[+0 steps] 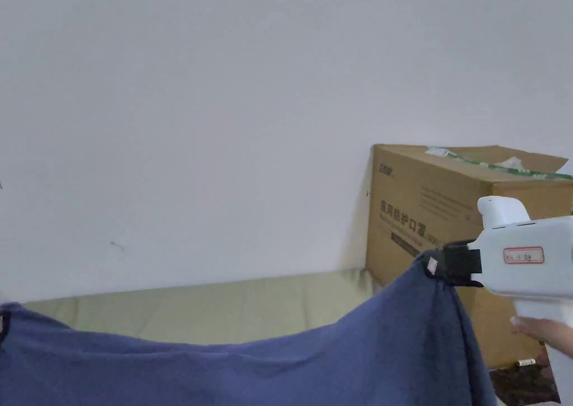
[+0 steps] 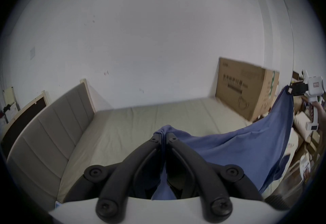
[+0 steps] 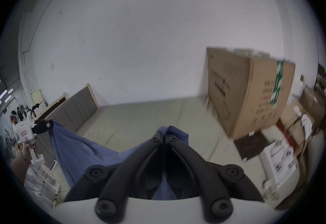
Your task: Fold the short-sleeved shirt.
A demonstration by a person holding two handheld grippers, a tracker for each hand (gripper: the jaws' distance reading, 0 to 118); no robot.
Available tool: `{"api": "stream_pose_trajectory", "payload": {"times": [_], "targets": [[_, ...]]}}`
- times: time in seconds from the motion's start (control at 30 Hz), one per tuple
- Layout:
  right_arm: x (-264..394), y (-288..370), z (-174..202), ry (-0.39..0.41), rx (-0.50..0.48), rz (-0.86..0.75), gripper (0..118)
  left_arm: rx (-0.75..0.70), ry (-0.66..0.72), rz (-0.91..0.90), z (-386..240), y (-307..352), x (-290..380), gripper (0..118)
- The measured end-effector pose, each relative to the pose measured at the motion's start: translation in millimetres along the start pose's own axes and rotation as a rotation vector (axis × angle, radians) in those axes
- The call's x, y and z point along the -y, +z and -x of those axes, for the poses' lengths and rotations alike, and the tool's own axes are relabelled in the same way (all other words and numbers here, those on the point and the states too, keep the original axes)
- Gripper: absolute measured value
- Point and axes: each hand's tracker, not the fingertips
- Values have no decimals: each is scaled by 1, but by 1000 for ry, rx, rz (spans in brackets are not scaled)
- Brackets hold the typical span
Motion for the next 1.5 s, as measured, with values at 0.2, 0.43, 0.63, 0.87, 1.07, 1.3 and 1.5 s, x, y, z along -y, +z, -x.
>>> {"api": "stream_pose_trajectory", "payload": {"times": [0.2,0.43,0.63,0.87,1.07,1.3,1.5], "targets": [[-94,12,29,25,32,-96,1,-53,22,-94,23,4,-70,4],[-189,-41,49,31,129,-166,1,-112,79,-156,33,-29,-142,4],[-244,-95,61,54,181,-235,1,-167,105,-179,63,-102,-174,4],[-264,-141,77,145,266,-312,1,-199,93,-253,43,-157,-175,4],[-191,-204,52,133,283,-244,1,-206,92,-155,25,-219,-117,4],[49,-273,-12,-72,216,173,1,-129,232,151,7,-254,72,4],[243,-216,-39,-53,202,488,1,-73,329,408,6,-186,227,4]]}}
